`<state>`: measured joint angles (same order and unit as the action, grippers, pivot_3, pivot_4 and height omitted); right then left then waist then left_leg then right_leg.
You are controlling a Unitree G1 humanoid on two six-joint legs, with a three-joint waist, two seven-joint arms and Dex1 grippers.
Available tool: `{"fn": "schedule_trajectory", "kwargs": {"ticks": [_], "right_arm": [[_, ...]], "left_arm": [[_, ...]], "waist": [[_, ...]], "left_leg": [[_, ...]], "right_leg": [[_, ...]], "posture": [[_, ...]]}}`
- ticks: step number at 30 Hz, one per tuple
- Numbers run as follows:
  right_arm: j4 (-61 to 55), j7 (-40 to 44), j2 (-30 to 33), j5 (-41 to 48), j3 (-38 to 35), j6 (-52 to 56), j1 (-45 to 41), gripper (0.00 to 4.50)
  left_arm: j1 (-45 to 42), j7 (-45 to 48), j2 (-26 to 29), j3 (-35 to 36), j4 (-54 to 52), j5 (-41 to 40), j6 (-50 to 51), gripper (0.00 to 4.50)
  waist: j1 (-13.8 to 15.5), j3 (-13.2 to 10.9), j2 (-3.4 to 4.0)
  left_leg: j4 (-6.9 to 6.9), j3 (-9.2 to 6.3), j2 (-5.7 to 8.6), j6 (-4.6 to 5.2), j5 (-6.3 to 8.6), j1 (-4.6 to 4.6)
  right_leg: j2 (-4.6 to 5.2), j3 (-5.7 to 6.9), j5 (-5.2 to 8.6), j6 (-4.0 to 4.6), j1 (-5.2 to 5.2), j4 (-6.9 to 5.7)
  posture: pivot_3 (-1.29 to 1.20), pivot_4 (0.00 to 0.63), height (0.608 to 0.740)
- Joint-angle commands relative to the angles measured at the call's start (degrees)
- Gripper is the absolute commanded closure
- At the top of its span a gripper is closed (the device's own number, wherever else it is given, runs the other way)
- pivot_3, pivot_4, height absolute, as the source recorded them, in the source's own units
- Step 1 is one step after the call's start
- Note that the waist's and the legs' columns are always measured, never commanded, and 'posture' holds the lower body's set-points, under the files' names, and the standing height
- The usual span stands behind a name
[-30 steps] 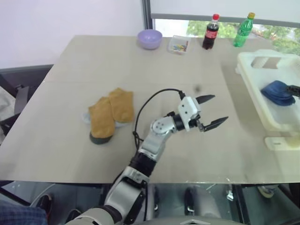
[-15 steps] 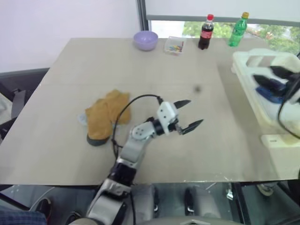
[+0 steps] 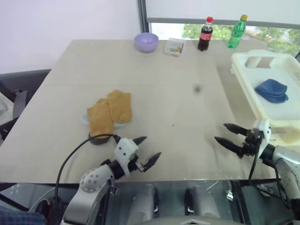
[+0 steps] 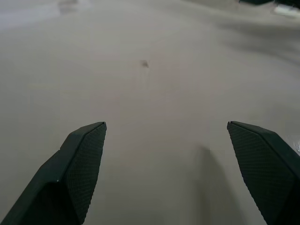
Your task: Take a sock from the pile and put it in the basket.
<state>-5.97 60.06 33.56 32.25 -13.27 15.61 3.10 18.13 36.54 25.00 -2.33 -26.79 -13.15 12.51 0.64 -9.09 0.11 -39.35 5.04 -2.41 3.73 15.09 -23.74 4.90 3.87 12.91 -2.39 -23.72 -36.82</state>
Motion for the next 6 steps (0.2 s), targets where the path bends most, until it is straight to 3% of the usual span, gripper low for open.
{"fn": "schedule_trajectory", "kwargs": {"ticks": [1,6], "right_arm": [[2.40,4.74,2.10,0.63,-3.59,-4.32,3.49,0.29],[8.53,8.31,3.90,-2.97,-2.10,-10.39,3.60,0.29]], "left_arm": [[6.98,-2.17,0.11,3.69,-3.05,0.23,-2.58,0.05],[11.72,-3.83,-0.45,5.93,-3.55,0.30,-5.01,0.05]], "waist": [[0.03,0.00,0.00],[-0.02,0.01,0.02]], "left_leg": [[0.02,0.00,-0.02,0.00,0.00,0.00],[0.12,0.06,0.00,0.01,0.01,0.00]], "right_leg": [[0.02,0.00,0.01,0.02,0.00,0.01],[0.11,-0.07,0.01,0.04,-0.05,0.07]], "posture": [[0.00,0.150,0.733],[0.00,0.150,0.733]]}}
